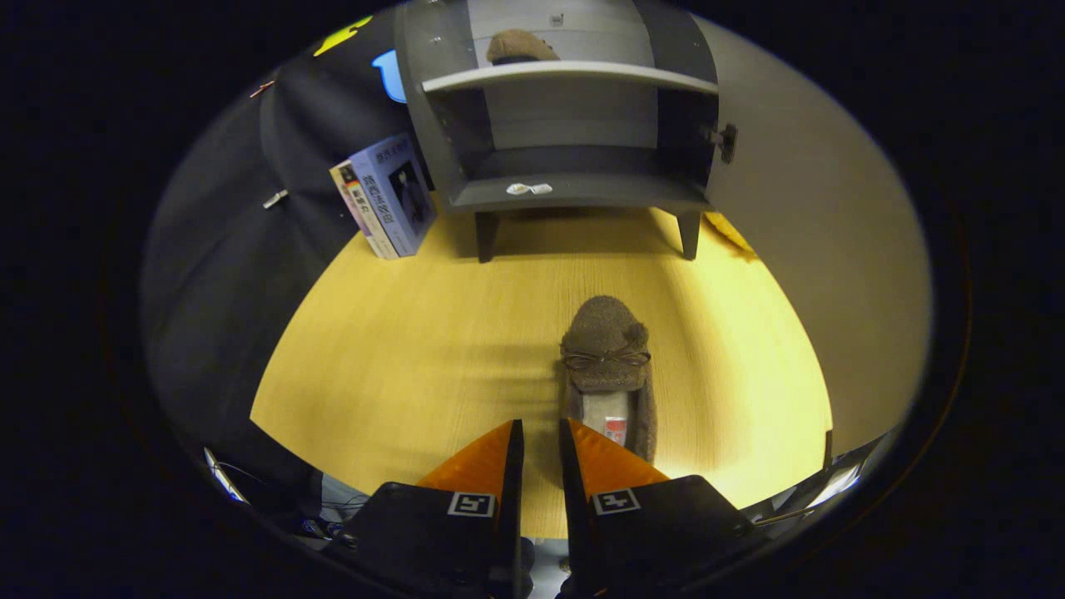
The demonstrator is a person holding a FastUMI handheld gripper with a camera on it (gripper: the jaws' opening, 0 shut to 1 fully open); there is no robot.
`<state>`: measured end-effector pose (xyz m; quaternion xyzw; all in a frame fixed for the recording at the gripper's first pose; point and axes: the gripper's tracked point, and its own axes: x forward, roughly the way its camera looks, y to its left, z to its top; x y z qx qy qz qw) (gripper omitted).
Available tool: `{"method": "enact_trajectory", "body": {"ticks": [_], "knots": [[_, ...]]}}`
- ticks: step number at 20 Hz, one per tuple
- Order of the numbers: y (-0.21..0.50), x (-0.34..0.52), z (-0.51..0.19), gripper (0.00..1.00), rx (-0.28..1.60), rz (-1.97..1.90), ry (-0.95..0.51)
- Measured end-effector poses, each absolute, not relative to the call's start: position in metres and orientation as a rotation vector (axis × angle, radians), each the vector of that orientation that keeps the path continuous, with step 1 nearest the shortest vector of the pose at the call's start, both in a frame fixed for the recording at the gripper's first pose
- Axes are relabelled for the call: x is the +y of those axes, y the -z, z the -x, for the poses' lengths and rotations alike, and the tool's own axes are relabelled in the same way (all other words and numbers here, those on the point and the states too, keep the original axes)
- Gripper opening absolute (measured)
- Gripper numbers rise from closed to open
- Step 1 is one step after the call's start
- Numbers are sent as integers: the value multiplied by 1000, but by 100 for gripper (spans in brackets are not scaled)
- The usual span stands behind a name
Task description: Open the shoe cabinet door, grab the shoes and put them into the shoe cabinet, then close the shoe cabinet door.
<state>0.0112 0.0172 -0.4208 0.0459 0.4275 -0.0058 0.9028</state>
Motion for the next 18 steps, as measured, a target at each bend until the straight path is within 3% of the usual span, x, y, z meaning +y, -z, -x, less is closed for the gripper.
{"method": "enact_trajectory", "body": {"ticks": [10, 18], "knots": [[490, -8, -46, 28, 995, -73, 118], [497, -8, -82, 29, 890, -103, 114]]}}
